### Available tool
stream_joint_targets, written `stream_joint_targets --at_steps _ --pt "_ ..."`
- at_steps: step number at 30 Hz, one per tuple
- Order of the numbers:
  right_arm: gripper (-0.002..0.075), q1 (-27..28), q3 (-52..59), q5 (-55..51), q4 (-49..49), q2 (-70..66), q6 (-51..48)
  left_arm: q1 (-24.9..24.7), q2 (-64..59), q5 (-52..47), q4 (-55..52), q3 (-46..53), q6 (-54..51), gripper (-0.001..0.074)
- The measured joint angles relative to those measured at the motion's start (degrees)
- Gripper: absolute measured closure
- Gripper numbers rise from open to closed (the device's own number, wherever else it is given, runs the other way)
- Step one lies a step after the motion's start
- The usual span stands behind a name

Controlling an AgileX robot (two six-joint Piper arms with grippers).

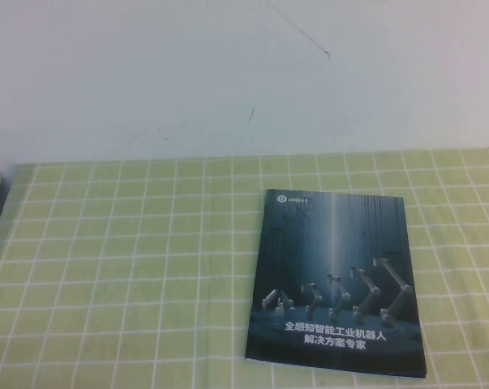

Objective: Close book
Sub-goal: 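Close the open booklet and leave it lying on the table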

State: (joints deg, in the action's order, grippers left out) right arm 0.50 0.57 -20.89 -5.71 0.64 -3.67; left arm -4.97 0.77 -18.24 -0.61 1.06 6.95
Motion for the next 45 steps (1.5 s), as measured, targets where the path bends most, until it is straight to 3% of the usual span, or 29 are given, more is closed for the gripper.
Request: stream_joint_targets --at_steps 6,18,45 --pt "0.0729 -0.68 0.38 0.52 1.17 0.00 -0.40 0.00 0.00 0.00 0.00 0.00 0.11 0.0738" --pt "0.0729 3.33 0.41 0.64 3.70 0.00 -0.50 0.00 0.00 0.00 0.00 0.00 0.11 0.0738" --pt "0.0729 3.47 0.50 0.87 4.90 0.00 -0.50 0.00 0.00 0.00 0.00 0.00 0.11 0.0738"
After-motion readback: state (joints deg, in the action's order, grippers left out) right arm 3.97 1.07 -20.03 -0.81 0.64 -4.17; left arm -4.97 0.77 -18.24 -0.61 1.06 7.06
